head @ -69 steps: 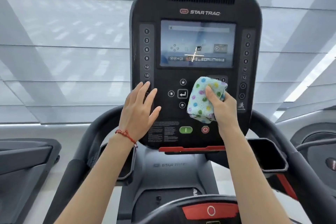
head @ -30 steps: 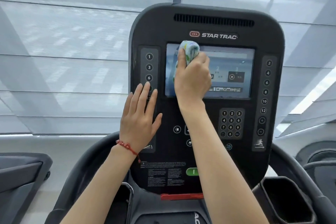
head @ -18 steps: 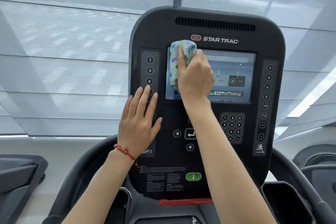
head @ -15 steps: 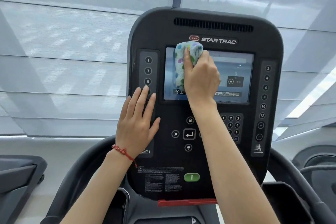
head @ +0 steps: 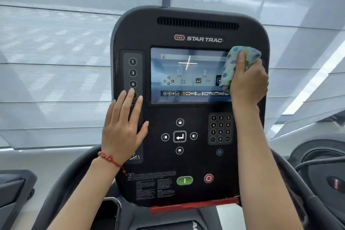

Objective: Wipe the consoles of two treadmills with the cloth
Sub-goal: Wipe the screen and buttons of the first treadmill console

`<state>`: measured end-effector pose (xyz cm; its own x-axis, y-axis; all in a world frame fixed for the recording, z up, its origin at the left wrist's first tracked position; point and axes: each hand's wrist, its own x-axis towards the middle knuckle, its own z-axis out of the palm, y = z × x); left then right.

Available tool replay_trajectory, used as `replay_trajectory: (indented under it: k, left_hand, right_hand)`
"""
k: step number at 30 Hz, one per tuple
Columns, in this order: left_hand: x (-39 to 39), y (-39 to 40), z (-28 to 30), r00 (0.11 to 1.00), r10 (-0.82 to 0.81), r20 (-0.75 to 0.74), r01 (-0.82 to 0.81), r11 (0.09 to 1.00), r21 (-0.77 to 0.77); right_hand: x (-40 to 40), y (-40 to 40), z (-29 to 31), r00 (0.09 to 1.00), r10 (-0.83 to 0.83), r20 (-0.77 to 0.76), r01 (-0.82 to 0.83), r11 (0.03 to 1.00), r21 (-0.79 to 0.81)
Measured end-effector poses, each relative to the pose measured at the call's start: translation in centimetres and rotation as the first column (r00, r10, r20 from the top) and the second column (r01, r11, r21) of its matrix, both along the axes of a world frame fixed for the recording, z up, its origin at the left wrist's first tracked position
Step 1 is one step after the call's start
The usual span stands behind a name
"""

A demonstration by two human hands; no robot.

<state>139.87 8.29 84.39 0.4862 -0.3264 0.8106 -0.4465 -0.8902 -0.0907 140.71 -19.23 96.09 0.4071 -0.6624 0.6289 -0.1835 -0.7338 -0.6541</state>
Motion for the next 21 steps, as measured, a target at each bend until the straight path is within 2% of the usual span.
replay_trajectory:
  k: [6,10,13,16,21]
  left_hand:
    - [-0.1,-0.1,0.0,1.0,0.007,-0.004,-0.007,1.0,-0.012]
    - [-0.2,-0.1,0.1,1.0,0.005,-0.013,-0.005,1.0,-0.01]
    - [-0.3,0.0,0.2,1.0,0.001,-0.026,-0.001,1.0,-0.004]
    - [-0.4,0.1,0.3,0.999,-0.005,-0.049,0.004,1.0,-0.01]
    - [-0.6,0.0,0.4,0.998,-0.021,-0.06,0.02,1.0,-0.015]
  right_hand:
    - [0.3,3.9,-0.8,0.996,0.082,0.029,-0.083,0.996,0.032]
    - [0.3,8.0,-1.7,0.97,0.234,0.069,-0.234,0.972,-0.007]
    - [0.5,12.8,-2.8,0.935,0.351,0.055,-0.344,0.933,-0.101]
    - [0.8,15.6,-3.4,0.943,0.329,0.059,-0.31,0.927,-0.212]
    - [1.0,13.7,-3.5,0.953,0.295,0.073,-0.255,0.906,-0.337]
